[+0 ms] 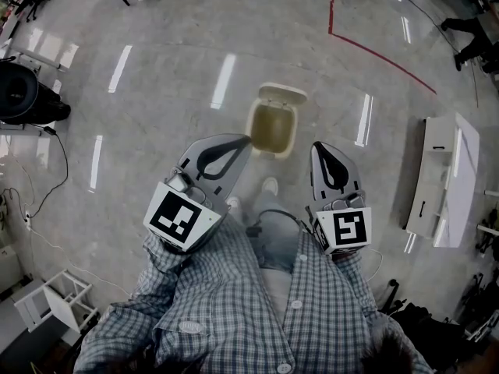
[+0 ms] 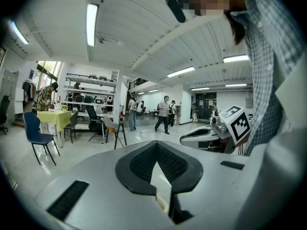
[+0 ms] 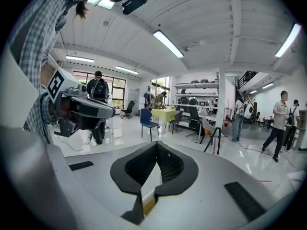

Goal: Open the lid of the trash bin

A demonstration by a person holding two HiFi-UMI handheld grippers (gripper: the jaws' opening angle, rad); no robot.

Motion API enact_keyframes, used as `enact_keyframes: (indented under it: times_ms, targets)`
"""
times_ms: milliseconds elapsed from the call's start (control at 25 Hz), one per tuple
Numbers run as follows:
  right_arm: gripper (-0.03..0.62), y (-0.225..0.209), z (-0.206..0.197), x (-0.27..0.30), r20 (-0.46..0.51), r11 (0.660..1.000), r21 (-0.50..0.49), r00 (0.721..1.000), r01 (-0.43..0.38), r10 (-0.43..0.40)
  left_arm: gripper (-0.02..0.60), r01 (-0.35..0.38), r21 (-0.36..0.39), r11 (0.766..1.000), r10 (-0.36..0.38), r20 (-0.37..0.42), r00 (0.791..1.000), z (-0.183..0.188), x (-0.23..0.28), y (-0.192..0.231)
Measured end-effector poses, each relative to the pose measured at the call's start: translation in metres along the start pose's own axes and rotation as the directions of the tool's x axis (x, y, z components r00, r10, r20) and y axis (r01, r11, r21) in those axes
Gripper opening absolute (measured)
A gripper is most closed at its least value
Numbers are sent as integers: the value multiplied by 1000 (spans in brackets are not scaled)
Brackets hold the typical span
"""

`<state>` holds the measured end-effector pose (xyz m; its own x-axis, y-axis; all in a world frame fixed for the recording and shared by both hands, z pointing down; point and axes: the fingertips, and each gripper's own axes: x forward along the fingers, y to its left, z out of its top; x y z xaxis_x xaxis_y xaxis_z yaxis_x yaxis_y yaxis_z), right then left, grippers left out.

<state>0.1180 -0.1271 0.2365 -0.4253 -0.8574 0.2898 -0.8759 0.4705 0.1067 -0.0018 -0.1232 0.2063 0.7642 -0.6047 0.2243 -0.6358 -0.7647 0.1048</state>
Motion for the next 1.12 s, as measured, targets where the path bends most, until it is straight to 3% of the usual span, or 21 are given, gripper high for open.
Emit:
enact_keyframes:
  times_ms: [1120]
  targets:
    - [18, 7, -4, 1, -17, 1000, 4, 1000, -20, 20, 6, 2, -5, 1000, -2, 2, 1000, -2, 0, -1]
